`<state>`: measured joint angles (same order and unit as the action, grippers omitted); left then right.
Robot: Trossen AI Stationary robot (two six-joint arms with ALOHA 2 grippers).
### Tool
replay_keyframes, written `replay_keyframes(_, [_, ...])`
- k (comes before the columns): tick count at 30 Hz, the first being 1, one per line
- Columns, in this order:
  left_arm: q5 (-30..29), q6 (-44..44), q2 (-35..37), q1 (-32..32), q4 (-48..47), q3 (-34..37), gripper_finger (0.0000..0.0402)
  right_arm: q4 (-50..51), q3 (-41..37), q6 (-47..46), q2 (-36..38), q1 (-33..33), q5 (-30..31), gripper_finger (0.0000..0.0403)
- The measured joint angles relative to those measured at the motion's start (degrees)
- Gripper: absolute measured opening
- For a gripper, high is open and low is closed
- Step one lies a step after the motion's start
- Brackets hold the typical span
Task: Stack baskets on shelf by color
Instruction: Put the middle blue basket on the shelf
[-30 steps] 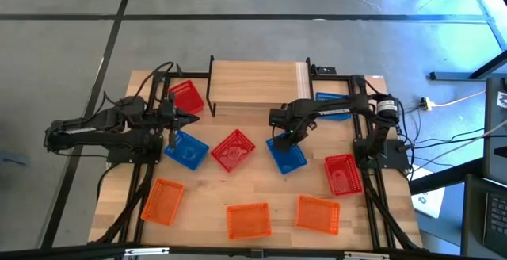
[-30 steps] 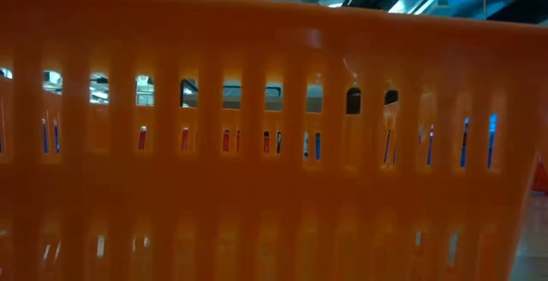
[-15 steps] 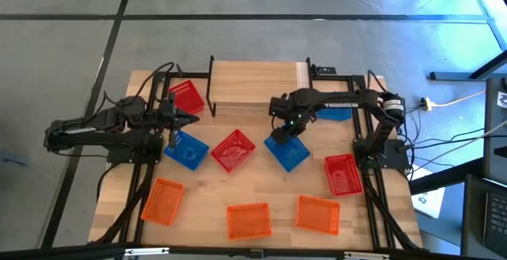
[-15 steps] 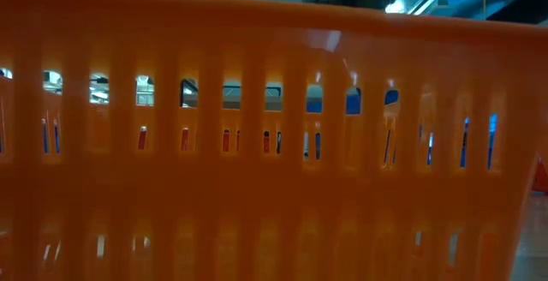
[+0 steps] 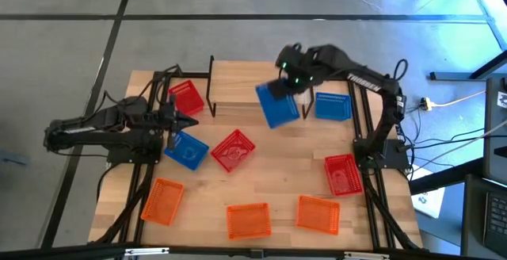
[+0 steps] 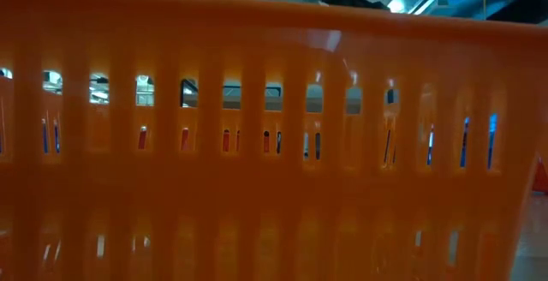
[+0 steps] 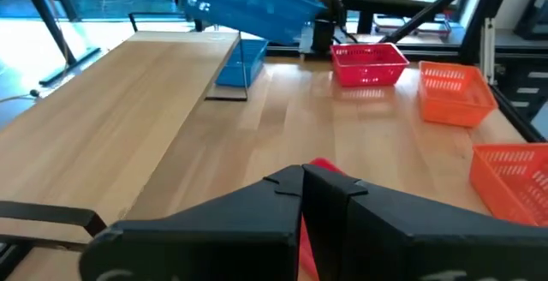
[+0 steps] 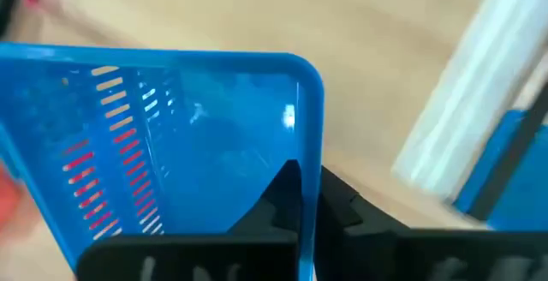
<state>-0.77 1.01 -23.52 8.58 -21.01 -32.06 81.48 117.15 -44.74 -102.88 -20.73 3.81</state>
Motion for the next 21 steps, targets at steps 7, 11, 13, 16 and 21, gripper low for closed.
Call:
replay_keyframes(7, [-0.2,1.6,-8.8,0.0,-9.5,-10.8,0.0,-0.7,-0.3,-0.6,-0.1,-9.4,0.2,0.0001])
replay_keyframes(11, [0.3,4.2,-13.7,0.0,-13.3,-15.3,0.0,-2.2,-2.7,-0.7,-0.1,-13.9,-2.4,0.0001])
replay_keyframes(13, [0.4,5.3,-15.3,0.0,-13.8,-16.5,0.0,-2.5,-4.1,-1.3,-0.1,-15.7,-3.7,0.0001])
replay_keyframes(16, [0.4,6.3,-16.6,0.0,-13.8,-17.7,0.0,-3.0,-7.5,-0.7,-0.1,-17.8,-6.8,0.0001])
replay_keyframes(21, [0.3,5.8,-17.0,0.0,-13.7,-17.9,0.0,-5.7,-13.2,0.0,-0.1,-19.3,-8.5,0.0001])
